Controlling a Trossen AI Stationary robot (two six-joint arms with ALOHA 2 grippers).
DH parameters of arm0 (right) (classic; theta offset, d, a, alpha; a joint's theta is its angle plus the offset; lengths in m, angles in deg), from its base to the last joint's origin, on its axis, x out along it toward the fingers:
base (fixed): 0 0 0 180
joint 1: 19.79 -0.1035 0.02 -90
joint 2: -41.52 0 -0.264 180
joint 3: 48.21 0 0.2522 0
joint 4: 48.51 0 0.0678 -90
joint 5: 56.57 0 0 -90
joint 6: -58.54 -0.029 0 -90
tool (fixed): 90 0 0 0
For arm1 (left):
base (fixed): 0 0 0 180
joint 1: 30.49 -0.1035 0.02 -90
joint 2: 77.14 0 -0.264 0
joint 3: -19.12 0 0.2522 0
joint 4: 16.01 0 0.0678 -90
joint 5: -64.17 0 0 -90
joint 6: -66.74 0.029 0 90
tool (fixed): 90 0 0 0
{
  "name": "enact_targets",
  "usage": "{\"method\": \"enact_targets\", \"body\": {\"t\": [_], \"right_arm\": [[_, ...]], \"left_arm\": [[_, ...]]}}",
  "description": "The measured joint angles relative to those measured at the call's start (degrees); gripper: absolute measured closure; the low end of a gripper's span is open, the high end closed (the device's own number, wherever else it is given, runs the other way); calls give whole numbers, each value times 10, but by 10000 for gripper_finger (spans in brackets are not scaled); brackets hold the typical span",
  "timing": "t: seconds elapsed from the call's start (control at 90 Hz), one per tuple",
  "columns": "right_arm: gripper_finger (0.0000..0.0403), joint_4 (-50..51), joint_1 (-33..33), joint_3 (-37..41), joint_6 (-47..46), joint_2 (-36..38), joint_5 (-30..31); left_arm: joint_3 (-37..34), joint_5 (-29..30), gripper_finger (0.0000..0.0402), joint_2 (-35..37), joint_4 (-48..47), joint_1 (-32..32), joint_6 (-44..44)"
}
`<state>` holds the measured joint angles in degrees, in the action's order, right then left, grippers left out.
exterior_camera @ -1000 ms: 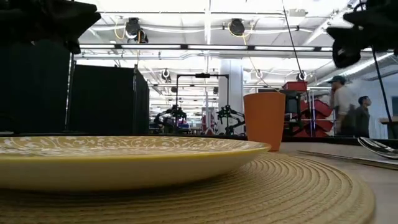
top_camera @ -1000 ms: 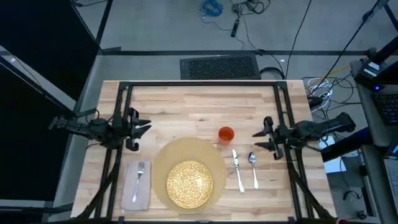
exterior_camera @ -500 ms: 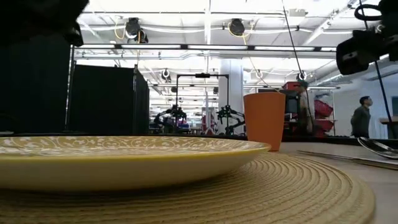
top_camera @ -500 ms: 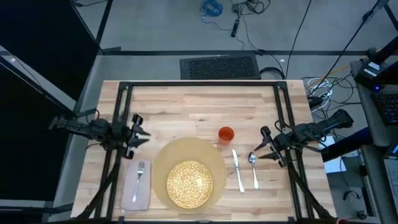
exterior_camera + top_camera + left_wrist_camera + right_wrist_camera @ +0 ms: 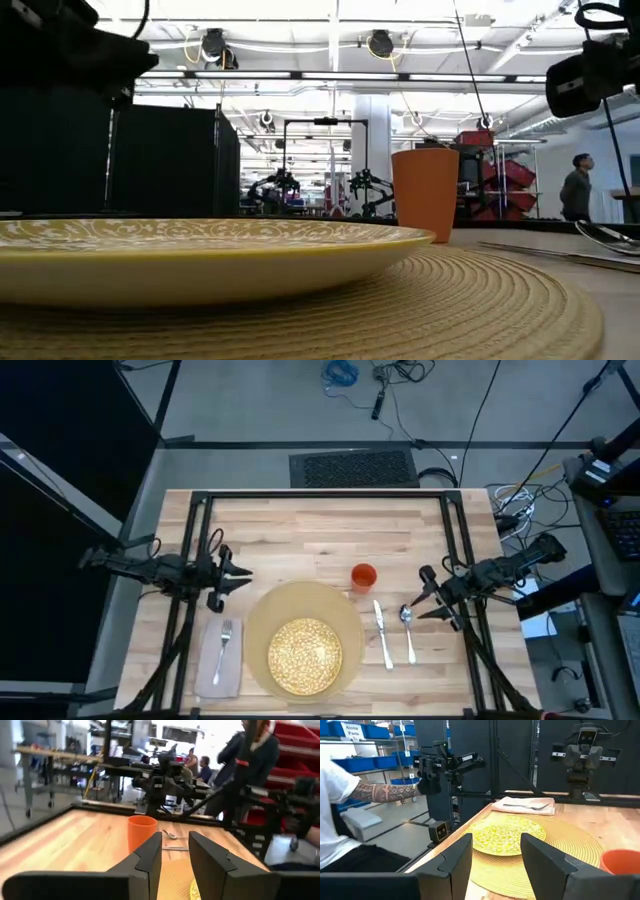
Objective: Set table place
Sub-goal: Return to Home Position
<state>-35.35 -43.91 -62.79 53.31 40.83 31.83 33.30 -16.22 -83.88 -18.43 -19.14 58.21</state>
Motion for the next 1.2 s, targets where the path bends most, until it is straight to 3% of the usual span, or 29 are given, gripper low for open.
{"method": "enact_targets", "body": {"t": [1.2], "right_arm": [[250, 0, 0, 0, -1, 0, 0]], "left_arm": [[0, 7, 320, 0, -3, 0, -1]]}}
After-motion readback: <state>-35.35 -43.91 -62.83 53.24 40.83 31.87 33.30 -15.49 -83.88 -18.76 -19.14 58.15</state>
